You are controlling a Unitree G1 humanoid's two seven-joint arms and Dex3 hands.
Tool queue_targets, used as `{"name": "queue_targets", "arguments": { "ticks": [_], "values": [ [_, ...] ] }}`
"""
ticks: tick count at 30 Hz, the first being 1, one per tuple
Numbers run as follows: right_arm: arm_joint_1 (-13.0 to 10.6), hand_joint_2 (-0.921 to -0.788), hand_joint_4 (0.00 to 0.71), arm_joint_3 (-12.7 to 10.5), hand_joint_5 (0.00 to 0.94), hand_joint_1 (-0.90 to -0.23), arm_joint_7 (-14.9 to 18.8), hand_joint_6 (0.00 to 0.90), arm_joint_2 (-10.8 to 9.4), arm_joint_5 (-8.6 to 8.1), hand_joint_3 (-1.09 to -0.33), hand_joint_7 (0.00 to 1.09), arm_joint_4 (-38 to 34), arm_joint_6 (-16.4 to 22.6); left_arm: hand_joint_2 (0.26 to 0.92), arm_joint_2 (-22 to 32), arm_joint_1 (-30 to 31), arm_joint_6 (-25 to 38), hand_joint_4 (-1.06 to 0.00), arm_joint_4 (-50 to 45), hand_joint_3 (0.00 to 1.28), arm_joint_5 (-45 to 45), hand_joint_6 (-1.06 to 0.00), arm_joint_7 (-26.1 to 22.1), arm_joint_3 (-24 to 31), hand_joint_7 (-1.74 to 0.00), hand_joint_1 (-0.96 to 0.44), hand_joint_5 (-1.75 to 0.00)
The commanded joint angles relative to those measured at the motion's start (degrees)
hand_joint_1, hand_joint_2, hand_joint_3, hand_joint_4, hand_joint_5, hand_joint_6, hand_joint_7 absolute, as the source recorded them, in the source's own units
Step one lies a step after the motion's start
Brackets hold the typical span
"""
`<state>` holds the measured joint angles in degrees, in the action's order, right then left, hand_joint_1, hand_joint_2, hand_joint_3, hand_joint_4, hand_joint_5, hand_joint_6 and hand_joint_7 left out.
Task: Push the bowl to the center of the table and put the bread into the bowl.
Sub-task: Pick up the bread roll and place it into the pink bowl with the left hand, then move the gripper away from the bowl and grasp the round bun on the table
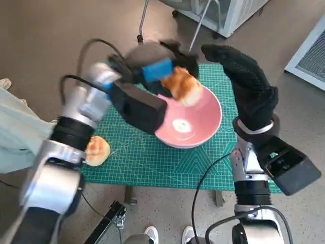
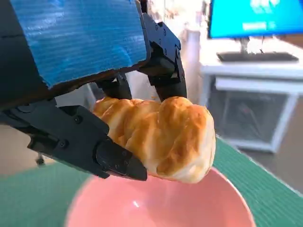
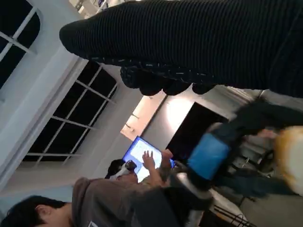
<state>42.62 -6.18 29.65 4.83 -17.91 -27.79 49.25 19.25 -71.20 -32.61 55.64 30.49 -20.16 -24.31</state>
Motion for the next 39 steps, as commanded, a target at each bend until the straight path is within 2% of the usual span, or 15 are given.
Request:
{"name": "queue_targets", "arguments": {
  "ticks": [1,2,3,4,5,6,7,8,9,11,15,23,31,39],
  "values": [
    [-0.9,-0.921,0.293,-0.2,0.081,-0.668,0.7,-0.001,0.8,-0.19,-0.747,0.91,-1.2,0.5,0.92,-1.4,1.3,1.4,-0.54,2.4,0.16,1.0,-0.56,0.5,-1.1,-1.22,0.0,-1.34],
    [-0.9,-0.921,0.291,-0.3,0.08,-0.668,0.6,-0.001,0.9,-0.14,-0.748,0.91,-1.2,0.5,0.92,-1.8,1.5,2.3,-0.53,3.0,0.17,0.7,-0.56,-0.7,-1.1,-1.24,0.0,-1.34],
    [-1.0,-0.921,0.29,-0.3,0.079,-0.668,0.6,-0.001,1.0,-0.11,-0.748,0.91,-1.3,0.6,0.921,-2.2,1.6,2.9,-0.47,3.6,0.2,0.5,-0.52,-1.6,-1.1,-1.3,-0.07,-1.23],
    [-1.0,-0.921,0.287,-0.3,0.078,-0.668,0.5,-0.001,1.1,-0.08,-0.749,0.91,-1.3,0.7,0.921,-2.6,1.8,4.2,-0.4,4.1,0.26,0.2,-0.46,-3.2,-1.1,-1.39,-0.17,-1.01],
    [-1.0,-0.921,0.285,-0.3,0.077,-0.669,0.5,-0.001,1.1,-0.05,-0.749,0.91,-1.3,0.8,0.879,-2.8,1.9,5.0,-0.27,4.4,0.27,0.0,-0.31,-4.2,-1.2,-1.16,-0.13,-0.76],
    [-1.1,-0.921,0.284,-0.4,0.077,-0.669,0.4,-0.001,1.2,-0.02,-0.749,0.91,-1.4,0.9,0.87,-3.0,2.0,6.4,-0.24,4.6,0.26,-0.1,-0.26,-5.8,-1.2,-1.05,-0.12,-0.64],
    [-1.1,-0.921,0.281,-0.3,0.076,-0.669,0.4,-0.001,1.3,0.01,-0.748,0.91,-1.3,1.0,0.853,-3.2,2.1,7.3,-0.16,4.6,0.22,-0.2,-0.17,-6.9,-1.3,-0.86,-0.09,-0.43],
    [-1.1,-0.921,0.28,-0.4,0.075,-0.669,0.3,-0.001,1.4,0.03,-0.748,0.9,-1.3,1.0,0.844,-3.3,2.1,8.9,-0.11,4.3,0.19,-0.5,-0.11,-8.7,-1.2,-0.74,-0.07,-0.29],
    [-1.1,-0.921,0.278,-0.4,0.075,-0.669,0.3,-0.001,1.4,0.06,-0.748,0.9,-1.3,1.0,0.829,-3.4,2.1,10.1,-0.08,3.9,0.17,-0.6,-0.07,-10.1,-1.2,-0.66,-0.06,-0.2],
    [-1.1,-0.921,0.277,-0.4,0.074,-0.669,0.2,0.0,1.6,0.05,-0.747,0.9,-1.3,1.0,0.815,-3.4,2.1,12.1,-0.07,2.8,0.15,-1.0,-0.05,-12.4,-0.9,-0.6,-0.04,-0.12],
    [-1.2,-0.921,0.274,-0.3,0.072,-0.669,-0.3,0.0,1.7,0.41,-0.746,0.9,-0.9,0.8,0.809,-2.6,3.2,13.9,-0.09,-0.5,0.11,-1.9,-0.09,-14.7,0.0,-0.52,-0.02,-0.06],
    [-1.5,-0.921,0.272,0.1,0.071,-0.672,-1.0,0.001,1.3,0.98,-0.748,0.9,-0.1,0.5,0.82,2.2,8.3,10.4,-0.12,-9.4,0.07,-2.9,-0.12,-13.7,1.6,-0.46,-0.01,-0.02],
    [-2.2,-0.921,0.271,0.7,0.07,-0.675,-1.6,0.001,0.8,1.2,-0.752,0.9,0.7,0.4,0.831,11.1,17.2,8.7,-0.12,-24.8,0.06,-8.9,-0.14,-18.7,6.9,-0.42,-0.01,-0.01],
    [-2.6,-0.921,0.27,1.3,0.07,-0.673,-1.9,-0.001,0.3,0.97,-0.757,0.9,1.0,0.0,0.851,21.1,27.5,7.9,-0.15,-38.6,0.02,-16.1,-0.24,-22.3,14.9,-0.24,-0.04,0.0]
  ]
}}
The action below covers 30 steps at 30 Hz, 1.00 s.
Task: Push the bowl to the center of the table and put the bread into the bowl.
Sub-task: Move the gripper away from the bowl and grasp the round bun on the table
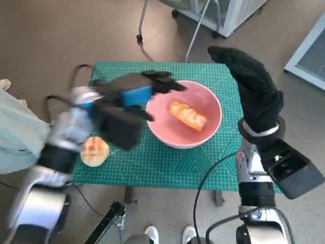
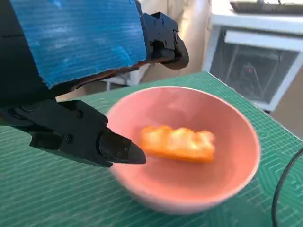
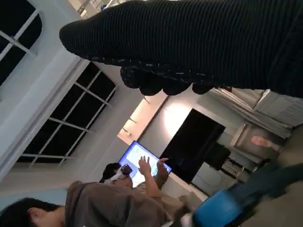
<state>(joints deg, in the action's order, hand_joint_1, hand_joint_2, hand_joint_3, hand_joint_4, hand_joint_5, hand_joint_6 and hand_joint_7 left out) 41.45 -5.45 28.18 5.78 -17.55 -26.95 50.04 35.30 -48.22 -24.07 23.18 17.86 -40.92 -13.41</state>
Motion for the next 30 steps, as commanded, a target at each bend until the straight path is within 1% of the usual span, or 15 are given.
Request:
{"name": "queue_targets", "arguments": {
  "ticks": [1,10,16,22,30],
  "values": [
    [-1.4,-0.921,0.27,0.6,0.07,-0.671,-0.5,-0.001,-0.7,0.63,-0.757,0.9,0.2,-0.9,0.852,6.3,5.8,-1.2,-0.15,-7.1,0.01,-4.3,-0.26,-1.7,5.1,-0.23,-0.04,0.0],
    [-1.3,-0.921,0.275,0.9,0.075,-0.668,-0.6,-0.001,-1.0,0.37,-0.762,0.91,0.4,-1.9,0.858,15.2,16.8,-1.8,-0.18,-14.4,0.0,-6.7,-0.31,-1.8,12.4,-0.14,-0.06,-0.01],
    [-1.1,-0.921,0.276,1.1,0.078,-0.676,-0.3,-0.001,-1.1,-0.07,-0.763,0.91,0.3,-2.5,0.86,19.4,23.3,1.6,-0.19,-18.1,0.0,-7.2,-0.33,-3.2,15.5,-0.11,-0.09,-0.01],
    [-0.7,-0.921,0.276,1.1,0.08,-0.677,0.3,-0.001,-1.2,-0.78,-0.763,0.9,0.0,-3.2,0.86,21.1,27.3,3.8,-0.2,-19.0,0.0,-6.9,-0.34,-3.9,16.0,-0.09,-0.08,-0.01],
    [-0.4,-0.921,0.274,1.2,0.083,-0.683,1.1,-0.001,-1.4,-1.82,-0.767,0.9,0.3,-4.6,0.858,20.4,28.6,5.4,-0.21,-17.9,0.0,-4.9,-0.35,-3.8,13.6,-0.07,-0.06,0.0]
  ]
}}
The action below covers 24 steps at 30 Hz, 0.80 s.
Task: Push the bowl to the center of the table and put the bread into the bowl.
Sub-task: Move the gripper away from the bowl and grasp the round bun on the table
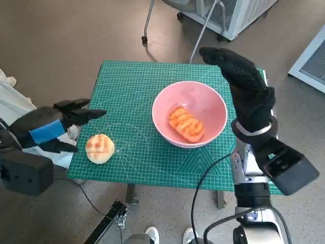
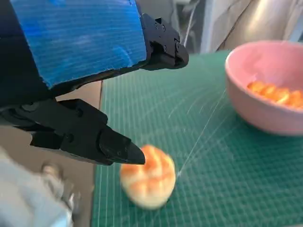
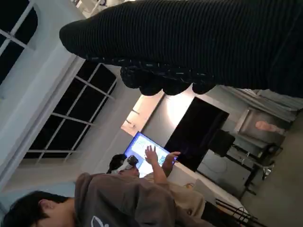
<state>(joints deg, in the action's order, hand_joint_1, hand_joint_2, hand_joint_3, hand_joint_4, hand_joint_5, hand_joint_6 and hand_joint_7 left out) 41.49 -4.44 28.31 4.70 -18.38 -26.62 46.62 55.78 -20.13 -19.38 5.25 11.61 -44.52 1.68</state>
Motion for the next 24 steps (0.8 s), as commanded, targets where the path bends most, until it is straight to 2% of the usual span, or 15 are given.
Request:
{"name": "queue_targets", "arguments": {
  "ticks": [1,10,16,24],
  "values": [
    [-0.4,-0.921,0.274,0.2,0.084,-0.683,1.2,-0.001,-0.4,-1.13,-0.767,0.9,0.0,-1.3,0.858,-0.4,0.5,0.9,-0.21,0.4,0.0,1.9,-0.35,0.0,-2.2,-0.07,-0.06,0.0],
    [-0.3,-0.921,0.271,0.2,0.089,-0.687,2.3,-0.001,-0.4,-1.66,-0.769,0.9,0.0,-1.7,0.854,-2.9,-0.3,2.5,-0.21,3.2,0.0,6.0,-0.35,0.7,-7.3,-0.04,-0.05,0.0],
    [-0.5,-0.921,0.268,0.1,0.091,-0.689,2.7,-0.001,-0.1,-1.66,-0.768,0.9,0.2,-1.6,0.853,-5.4,-2.8,2.0,-0.21,8.5,0.0,9.7,-0.35,1.9,-11.3,-0.03,-0.04,0.0],
    [-0.5,-0.921,0.266,-0.4,0.095,-0.691,3.1,-0.001,0.2,-1.52,-0.764,0.91,-0.3,-0.9,0.855,-8.9,-5.5,-1.7,-0.24,17.8,0.0,17.1,-0.37,8.0,-17.0,-0.03,-0.04,-0.02]
  ]
}}
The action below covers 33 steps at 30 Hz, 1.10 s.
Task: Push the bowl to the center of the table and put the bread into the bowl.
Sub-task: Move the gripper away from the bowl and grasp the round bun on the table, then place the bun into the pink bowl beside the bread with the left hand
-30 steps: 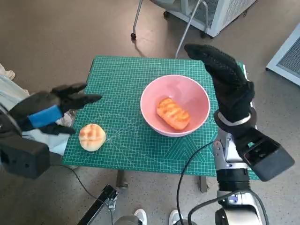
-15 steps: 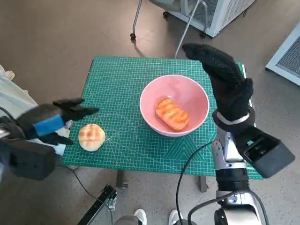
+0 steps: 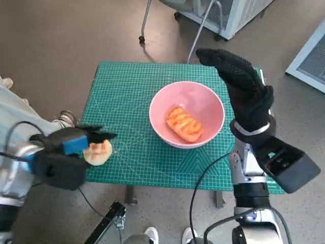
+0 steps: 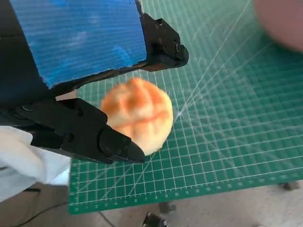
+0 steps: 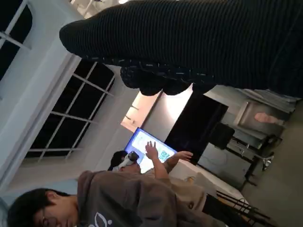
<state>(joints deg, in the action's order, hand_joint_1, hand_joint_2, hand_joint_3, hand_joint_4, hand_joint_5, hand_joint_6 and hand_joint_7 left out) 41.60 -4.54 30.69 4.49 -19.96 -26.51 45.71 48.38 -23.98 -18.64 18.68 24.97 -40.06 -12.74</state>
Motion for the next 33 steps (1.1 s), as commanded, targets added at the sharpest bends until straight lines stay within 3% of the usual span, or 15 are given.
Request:
{"name": "queue_targets", "arguments": {
  "ticks": [1,6,9,11,12,13,14,17,26,33],
  "values": [
    [-0.6,-0.921,0.266,-0.3,0.096,-0.691,0.7,-0.001,0.4,0.1,-0.763,0.91,-0.4,0.0,0.856,-1.9,-1.8,-3.5,-0.25,6.0,0.0,5.2,-0.37,5.2,-3.7,-0.04,-0.04,-0.02],
    [-0.7,-0.921,0.265,-0.4,0.098,-0.69,0.7,-0.001,0.5,0.15,-0.762,0.91,0.0,-0.1,0.88,-2.5,-3.7,-7.3,-0.37,12.7,0.01,10.7,-0.44,10.3,-7.5,-0.06,-0.03,-0.06],
    [-0.8,-0.921,0.265,-0.4,0.099,-0.689,0.7,-0.001,0.6,0.18,-0.761,0.91,0.2,-0.1,0.906,-2.3,-5.4,-8.9,-0.48,15.7,0.03,12.6,-0.53,11.7,-9.1,-0.11,-0.03,-0.11],
    [-0.8,-0.921,0.264,-0.4,0.101,-0.689,0.7,-0.001,0.7,0.2,-0.761,0.91,0.3,0.0,0.915,-1.9,-6.6,-9.5,-0.58,16.5,0.07,12.8,-0.58,11.4,-9.4,-0.31,-0.03,-0.22],
    [-0.8,-0.921,0.264,-0.4,0.101,-0.689,0.7,-0.001,0.7,0.19,-0.76,0.91,0.4,0.0,0.916,-1.7,-7.0,-9.5,-0.56,16.6,0.09,12.6,-0.57,11.0,-9.5,-0.51,-0.02,-0.44],
    [-0.8,-0.921,0.264,-0.4,0.102,-0.687,0.7,-0.001,0.7,0.22,-0.76,0.91,0.5,0.1,0.918,-1.4,-7.6,-9.4,-0.52,16.3,0.15,12.1,-0.53,10.3,-9.1,-0.83,-0.01,-0.77],
    [-0.9,-0.921,0.264,-0.4,0.102,-0.685,0.7,-0.001,0.7,0.22,-0.76,0.91,0.6,0.1,0.919,-1.1,-7.9,-9.4,-0.52,16.0,0.17,11.7,-0.51,9.8,-8.9,-1.0,-0.01,-0.98],
    [-0.8,-0.921,0.263,-0.4,0.104,-0.681,0.8,-0.001,0.8,0.15,-0.761,0.91,0.8,0.0,0.92,0.1,-8.5,-8.4,-0.55,12.4,0.17,8.6,-0.51,7.7,-6.6,-1.16,0.0,-1.22],
    [-0.6,-0.921,0.26,-0.4,0.107,-0.679,1.4,-0.001,1.0,-0.61,-0.761,0.91,0.6,-0.7,0.92,1.3,-10.8,-8.0,-0.58,-0.4,0.13,-3.7,-0.62,4.6,3.1,-1.11,0.0,-1.35],
    [-0.5,-0.921,0.257,-0.4,0.11,-0.68,1.8,-0.001,0.9,-0.94,-0.761,0.91,0.6,-1.6,0.92,-0.9,-19.5,-7.5,-0.56,-5.2,0.13,-8.1,-0.63,3.9,5.7,-1.12,0.0,-1.35]
  ]
}}
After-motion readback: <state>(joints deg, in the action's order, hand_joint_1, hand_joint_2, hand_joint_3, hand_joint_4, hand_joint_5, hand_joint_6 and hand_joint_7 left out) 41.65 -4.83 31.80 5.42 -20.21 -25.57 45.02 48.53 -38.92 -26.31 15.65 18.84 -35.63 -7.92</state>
